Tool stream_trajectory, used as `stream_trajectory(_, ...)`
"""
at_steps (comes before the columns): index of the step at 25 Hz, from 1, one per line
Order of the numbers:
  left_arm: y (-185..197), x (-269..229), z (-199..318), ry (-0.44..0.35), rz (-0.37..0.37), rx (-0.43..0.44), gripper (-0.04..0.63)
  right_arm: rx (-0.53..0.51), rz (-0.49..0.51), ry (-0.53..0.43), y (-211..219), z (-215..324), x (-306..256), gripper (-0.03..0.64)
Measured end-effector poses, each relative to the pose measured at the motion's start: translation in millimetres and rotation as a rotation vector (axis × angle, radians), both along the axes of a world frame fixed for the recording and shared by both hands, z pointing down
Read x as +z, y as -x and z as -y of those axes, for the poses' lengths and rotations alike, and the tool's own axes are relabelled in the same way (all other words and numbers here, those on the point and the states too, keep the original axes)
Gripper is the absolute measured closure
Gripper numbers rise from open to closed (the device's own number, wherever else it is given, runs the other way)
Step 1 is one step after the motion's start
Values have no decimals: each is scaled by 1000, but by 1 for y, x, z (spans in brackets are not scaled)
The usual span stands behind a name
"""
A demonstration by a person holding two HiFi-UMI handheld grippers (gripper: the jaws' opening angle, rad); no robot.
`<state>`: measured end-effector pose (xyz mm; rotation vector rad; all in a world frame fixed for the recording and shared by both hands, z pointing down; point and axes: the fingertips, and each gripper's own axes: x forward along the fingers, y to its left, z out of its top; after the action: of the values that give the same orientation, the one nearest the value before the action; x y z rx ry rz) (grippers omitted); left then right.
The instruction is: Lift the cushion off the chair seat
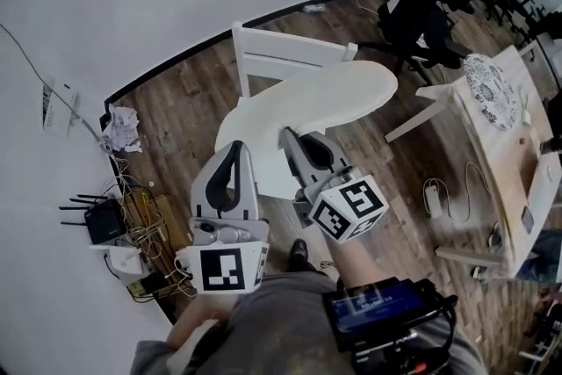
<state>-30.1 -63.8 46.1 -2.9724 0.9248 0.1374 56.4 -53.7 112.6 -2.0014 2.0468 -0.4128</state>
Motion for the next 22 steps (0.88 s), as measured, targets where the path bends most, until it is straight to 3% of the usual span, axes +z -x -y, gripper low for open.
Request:
stream_trajectory(6, -4, -58, 2, -122, -20, -20, 589, 38, -141, -101, -2, -9, -83, 585)
stream_trajectory(10, -9, -83, 11, -208, -39, -30, 589, 80, -294, -155, -1, -3, -117, 583)
stream_trajectory(16, -17, -90, 9, -223, -41, -18, 589, 138, -414, -179, 0, -5, -134, 583)
stream_trajectory(22, -17, -88, 15, -209, -53, -38, 589, 159, -433, -173, -1, -4, -132, 581)
